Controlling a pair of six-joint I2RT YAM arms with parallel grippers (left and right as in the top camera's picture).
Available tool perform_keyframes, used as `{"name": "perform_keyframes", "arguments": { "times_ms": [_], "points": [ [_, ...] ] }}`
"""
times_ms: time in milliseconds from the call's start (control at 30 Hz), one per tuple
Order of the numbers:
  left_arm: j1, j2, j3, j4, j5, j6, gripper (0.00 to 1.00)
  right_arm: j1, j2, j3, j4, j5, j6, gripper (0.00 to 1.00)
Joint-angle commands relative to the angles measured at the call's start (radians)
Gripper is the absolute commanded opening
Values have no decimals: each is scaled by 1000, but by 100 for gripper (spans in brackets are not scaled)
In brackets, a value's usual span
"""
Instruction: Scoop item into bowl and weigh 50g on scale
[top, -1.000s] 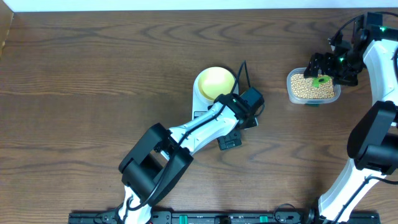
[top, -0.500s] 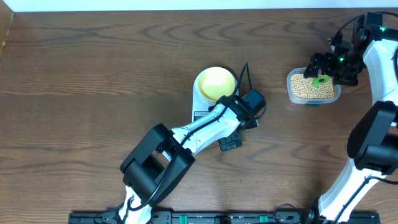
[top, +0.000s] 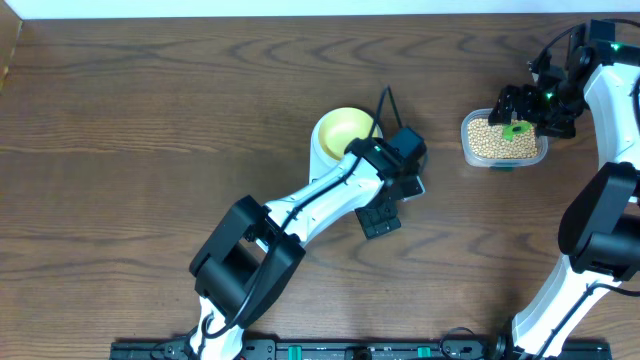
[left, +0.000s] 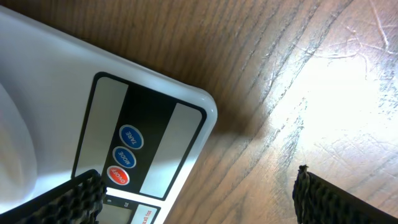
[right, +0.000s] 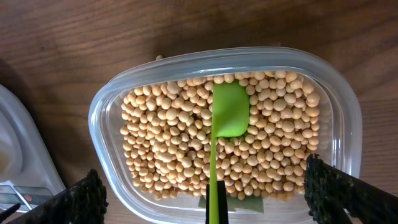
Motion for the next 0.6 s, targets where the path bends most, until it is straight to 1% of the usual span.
{"name": "perform_keyframes", "arguments": {
  "times_ms": [0, 233, 400, 567],
  "points": [
    [23, -3, 18, -6, 56, -14, 98, 0, 5, 17, -1, -3, -5, 99],
    [27, 0, 18, -22, 71, -21, 98, 0, 5, 17, -1, -3, -5, 99],
    [27, 1, 18, -43, 86, -58, 98, 0, 5, 17, -1, -3, -5, 99],
    [27, 1, 18, -27, 94, -58, 98, 0, 5, 17, 0, -3, -5, 99]
  ]
}}
